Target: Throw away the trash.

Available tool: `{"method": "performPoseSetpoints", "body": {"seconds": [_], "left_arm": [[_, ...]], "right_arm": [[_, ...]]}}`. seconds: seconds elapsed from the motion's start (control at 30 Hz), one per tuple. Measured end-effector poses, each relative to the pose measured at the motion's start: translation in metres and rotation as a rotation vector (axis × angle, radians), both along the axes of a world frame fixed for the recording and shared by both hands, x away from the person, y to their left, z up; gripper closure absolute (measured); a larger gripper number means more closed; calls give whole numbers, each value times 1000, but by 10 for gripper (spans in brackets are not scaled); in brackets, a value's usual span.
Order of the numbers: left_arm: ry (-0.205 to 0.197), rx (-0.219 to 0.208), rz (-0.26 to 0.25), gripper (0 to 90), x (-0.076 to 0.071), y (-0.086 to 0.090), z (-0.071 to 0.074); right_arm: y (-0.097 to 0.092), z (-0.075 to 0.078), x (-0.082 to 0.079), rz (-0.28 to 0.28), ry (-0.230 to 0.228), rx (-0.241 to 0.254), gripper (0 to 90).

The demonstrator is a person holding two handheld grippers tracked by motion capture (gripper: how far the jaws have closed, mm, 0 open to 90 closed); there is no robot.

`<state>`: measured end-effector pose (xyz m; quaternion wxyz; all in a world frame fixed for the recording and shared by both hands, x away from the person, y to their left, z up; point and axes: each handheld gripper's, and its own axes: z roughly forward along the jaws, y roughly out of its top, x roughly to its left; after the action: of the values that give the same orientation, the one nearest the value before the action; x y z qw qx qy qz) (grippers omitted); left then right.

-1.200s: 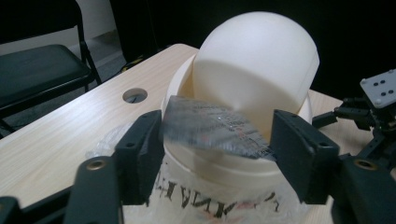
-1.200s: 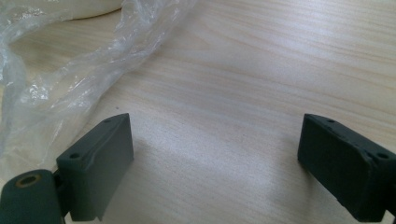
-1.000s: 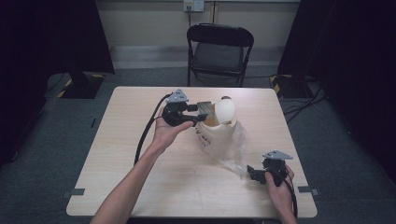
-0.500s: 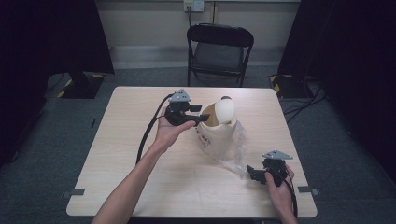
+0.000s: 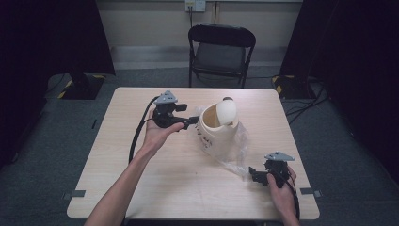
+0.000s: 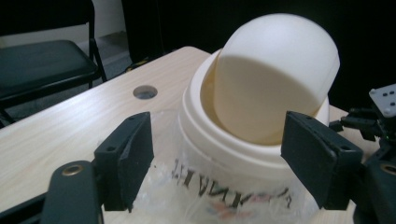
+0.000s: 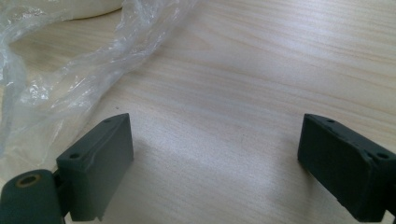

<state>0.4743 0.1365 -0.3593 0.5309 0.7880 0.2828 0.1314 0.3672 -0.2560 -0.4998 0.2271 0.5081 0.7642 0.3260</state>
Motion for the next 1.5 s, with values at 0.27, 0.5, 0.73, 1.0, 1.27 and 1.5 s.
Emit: {"method": "performPoseSetpoints", "body": {"seconds": [0.27, 0.5, 0.73, 1.0, 1.27, 1.5], "left_arm": [[7, -10, 46, 187, -15, 28, -3], [26, -20, 82, 165, -24, 54, -7], [31, -19, 87, 161, -36, 73, -11], [46, 14, 129, 163, -51, 95, -19], [44, 36, 178, 161, -69, 116, -26], [66, 43, 231, 160, -85, 139, -43]], "right_arm": [[0, 0, 0, 0, 0, 0, 97], [0, 0, 0, 0, 0, 0, 97], [0, 0, 0, 0, 0, 0, 96], [0, 0, 0, 0, 0, 0, 97], [0, 0, 0, 0, 0, 0, 96], [0, 0, 0, 0, 0, 0, 97]]}}
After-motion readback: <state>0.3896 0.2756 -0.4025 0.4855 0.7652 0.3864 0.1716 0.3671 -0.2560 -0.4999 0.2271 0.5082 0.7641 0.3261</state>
